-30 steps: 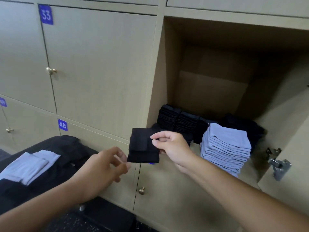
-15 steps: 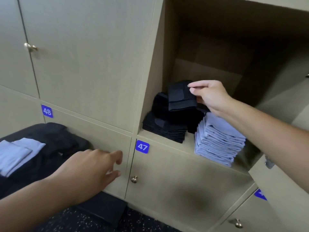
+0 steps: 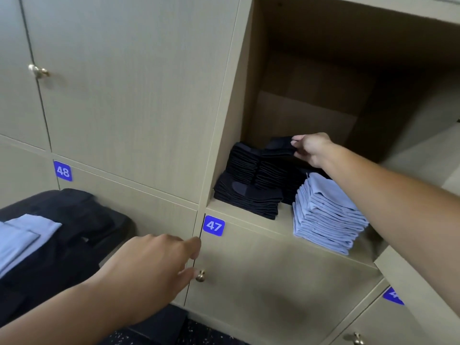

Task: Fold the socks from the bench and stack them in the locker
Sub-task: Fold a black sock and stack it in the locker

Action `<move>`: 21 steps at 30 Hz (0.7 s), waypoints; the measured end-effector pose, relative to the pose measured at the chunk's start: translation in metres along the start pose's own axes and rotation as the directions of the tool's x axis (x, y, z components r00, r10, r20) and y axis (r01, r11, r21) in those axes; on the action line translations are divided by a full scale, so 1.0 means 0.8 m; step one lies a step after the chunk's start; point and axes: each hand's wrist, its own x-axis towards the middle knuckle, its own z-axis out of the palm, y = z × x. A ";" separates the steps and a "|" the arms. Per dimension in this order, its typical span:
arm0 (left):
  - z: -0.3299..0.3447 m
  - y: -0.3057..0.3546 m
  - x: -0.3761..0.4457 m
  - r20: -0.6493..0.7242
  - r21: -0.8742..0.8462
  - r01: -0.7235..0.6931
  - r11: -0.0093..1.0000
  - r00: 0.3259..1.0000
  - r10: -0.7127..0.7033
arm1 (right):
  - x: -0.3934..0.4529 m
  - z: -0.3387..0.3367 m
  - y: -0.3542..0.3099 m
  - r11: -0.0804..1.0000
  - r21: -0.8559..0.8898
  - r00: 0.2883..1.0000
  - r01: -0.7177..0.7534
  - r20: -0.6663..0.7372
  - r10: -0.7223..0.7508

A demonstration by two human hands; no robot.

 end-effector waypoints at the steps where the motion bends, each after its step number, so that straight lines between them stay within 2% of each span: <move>1: 0.000 0.000 -0.001 -0.004 -0.006 0.000 1.000 1.000 0.000 | 0.004 0.002 0.003 1.000 -0.017 1.000 -0.005 0.001 0.005; 10: 0.001 -0.008 -0.006 0.001 -0.049 0.014 0.999 1.000 -0.014 | 0.020 0.004 0.016 0.989 -0.147 0.999 -0.011 -0.034 0.006; 13: 0.004 -0.010 -0.006 -0.002 -0.059 0.015 0.998 1.000 -0.015 | 0.028 0.005 0.022 0.968 -0.250 0.999 0.017 -0.034 -0.026; 16: 0.006 -0.013 -0.006 -0.008 -0.069 0.022 0.997 1.000 -0.023 | 0.034 0.004 0.025 0.898 -0.434 0.996 0.074 -0.007 -0.085; 21: 0.004 -0.019 -0.003 -0.015 -0.084 0.041 0.996 0.999 -0.042 | 0.039 0.001 0.024 0.776 -0.616 0.990 0.135 0.112 -0.084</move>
